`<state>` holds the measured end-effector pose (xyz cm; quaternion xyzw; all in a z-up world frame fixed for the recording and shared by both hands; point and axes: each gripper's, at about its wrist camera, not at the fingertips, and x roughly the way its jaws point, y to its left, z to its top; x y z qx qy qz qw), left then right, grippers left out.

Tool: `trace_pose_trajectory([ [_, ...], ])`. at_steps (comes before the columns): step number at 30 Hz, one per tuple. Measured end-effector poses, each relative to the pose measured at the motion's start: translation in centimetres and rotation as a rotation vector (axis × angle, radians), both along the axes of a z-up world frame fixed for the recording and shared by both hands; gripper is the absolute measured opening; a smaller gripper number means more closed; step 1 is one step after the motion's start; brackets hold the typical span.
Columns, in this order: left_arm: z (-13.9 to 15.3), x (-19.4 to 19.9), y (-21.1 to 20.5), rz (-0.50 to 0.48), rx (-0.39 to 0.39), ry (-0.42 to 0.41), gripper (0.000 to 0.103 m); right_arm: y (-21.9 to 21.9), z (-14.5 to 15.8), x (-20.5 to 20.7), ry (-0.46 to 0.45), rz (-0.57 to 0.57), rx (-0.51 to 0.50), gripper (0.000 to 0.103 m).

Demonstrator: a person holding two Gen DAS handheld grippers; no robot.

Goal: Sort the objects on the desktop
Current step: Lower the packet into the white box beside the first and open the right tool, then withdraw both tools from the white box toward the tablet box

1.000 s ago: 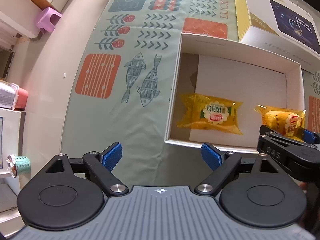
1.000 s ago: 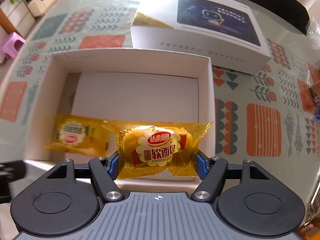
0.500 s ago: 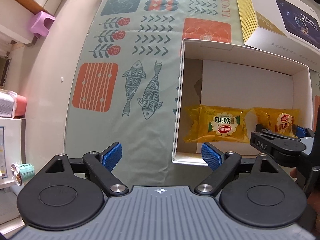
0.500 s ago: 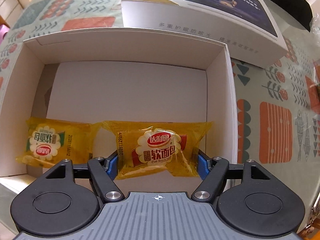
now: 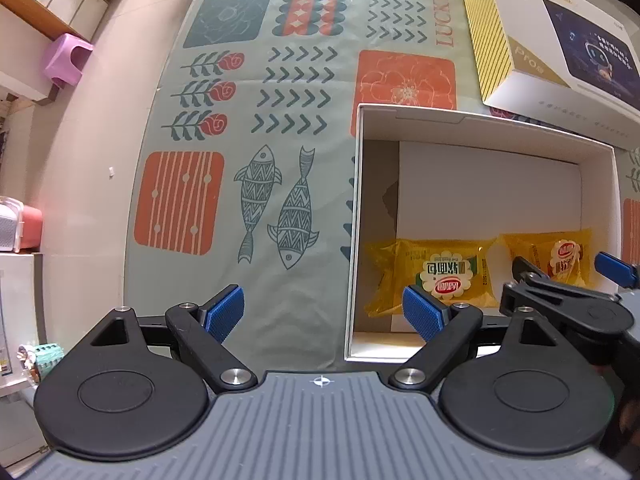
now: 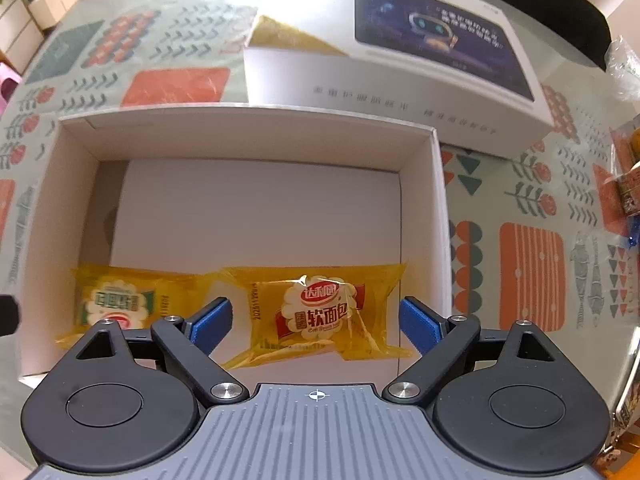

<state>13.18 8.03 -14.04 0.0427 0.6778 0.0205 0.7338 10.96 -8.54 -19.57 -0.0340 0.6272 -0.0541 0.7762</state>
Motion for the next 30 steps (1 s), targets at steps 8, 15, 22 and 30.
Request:
trace_pose_trajectory([
  [8,0.0,0.3,1.1,0.002,-0.051,0.004,0.103,-0.1,3.7,-1.1,-0.033,-0.018,0.003,0.103],
  [15,-0.3,-1.2,0.9,-0.04,-0.098,-0.015,0.103,-0.1,4.6,-3.4,0.004,-0.041,-0.025,0.103],
  [22,-0.5,-2.8,-0.7,-0.124,-0.089,-0.018,0.103,-1.7,3.6,-5.2,0.072,-0.136,0.029,0.103],
  [30,-0.5,-3.6,-2.9,-0.157,-0.082,-0.002,0.103,-4.0,3.4,-5.5,0.088,-0.164,0.074,0.103],
])
